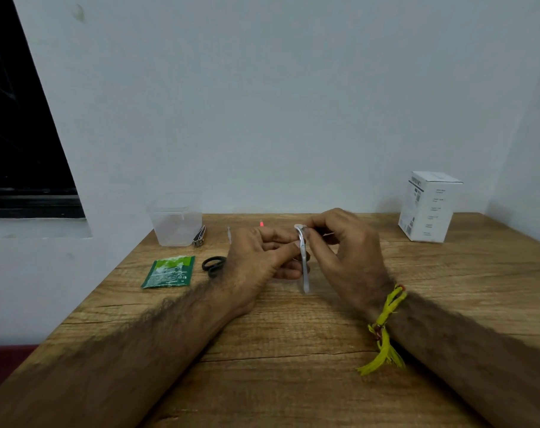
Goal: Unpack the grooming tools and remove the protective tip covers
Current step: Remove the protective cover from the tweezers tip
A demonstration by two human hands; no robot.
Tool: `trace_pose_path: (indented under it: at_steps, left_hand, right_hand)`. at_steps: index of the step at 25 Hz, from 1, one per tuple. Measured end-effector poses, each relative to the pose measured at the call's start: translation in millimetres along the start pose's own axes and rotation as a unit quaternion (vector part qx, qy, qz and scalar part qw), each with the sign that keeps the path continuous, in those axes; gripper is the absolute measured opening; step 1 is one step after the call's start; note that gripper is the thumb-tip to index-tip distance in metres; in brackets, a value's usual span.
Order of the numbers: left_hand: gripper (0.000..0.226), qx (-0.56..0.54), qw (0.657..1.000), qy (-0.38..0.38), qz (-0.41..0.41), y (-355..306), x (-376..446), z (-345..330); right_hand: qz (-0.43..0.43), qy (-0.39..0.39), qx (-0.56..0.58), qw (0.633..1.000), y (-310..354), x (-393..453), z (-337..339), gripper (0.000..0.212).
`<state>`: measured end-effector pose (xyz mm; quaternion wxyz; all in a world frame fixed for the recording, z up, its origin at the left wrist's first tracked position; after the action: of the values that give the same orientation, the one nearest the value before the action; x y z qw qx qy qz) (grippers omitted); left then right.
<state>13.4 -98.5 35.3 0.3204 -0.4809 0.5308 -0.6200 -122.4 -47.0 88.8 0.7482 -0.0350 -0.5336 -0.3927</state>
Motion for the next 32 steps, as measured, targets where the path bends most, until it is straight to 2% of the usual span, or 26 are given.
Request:
trace_pose_path:
  at_steps: [3,7,13,23,32]
  left_hand:
    - [0.011,-0.003,1.000,-0.021,0.004,2,2,5]
    - [0.017,-0.001,1.000,-0.020,0.000,4,1,6]
    - [0.008,0.000,1.000,-0.023,-0.007,3,2,6]
    - [0.004,0.031,0.999,-0.023,-0.015,0,0,3]
    - [0.013,0.030,0.999,-0.035,-0.020,-1,-1,7]
  right_hand:
    - [0.006,-0.017,-0.014,1.000,4,0,2,0.004]
    - [0.022,0.067,-0.038,0.997,8,-4,-11,0.006]
    - [0.035,0.092,-0.065,0.993,12,-3,-14,0.007]
    - [0.027,0.085,-0.068,0.994,8,-4,-10,0.006]
    - [0.047,0.104,-0.071,0.991,12,-5,-12,0.006]
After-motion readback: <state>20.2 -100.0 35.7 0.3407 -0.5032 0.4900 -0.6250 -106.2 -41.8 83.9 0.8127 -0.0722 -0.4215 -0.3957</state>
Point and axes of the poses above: each hand's wrist, its own x-axis towards the middle knuckle, its own z-axis out of the back of the hand, y = z × x, the point moved 8 cm from there along x, towards the middle knuckle, and after that the axes turned 6 degrees about y, right-handed, at the moved point
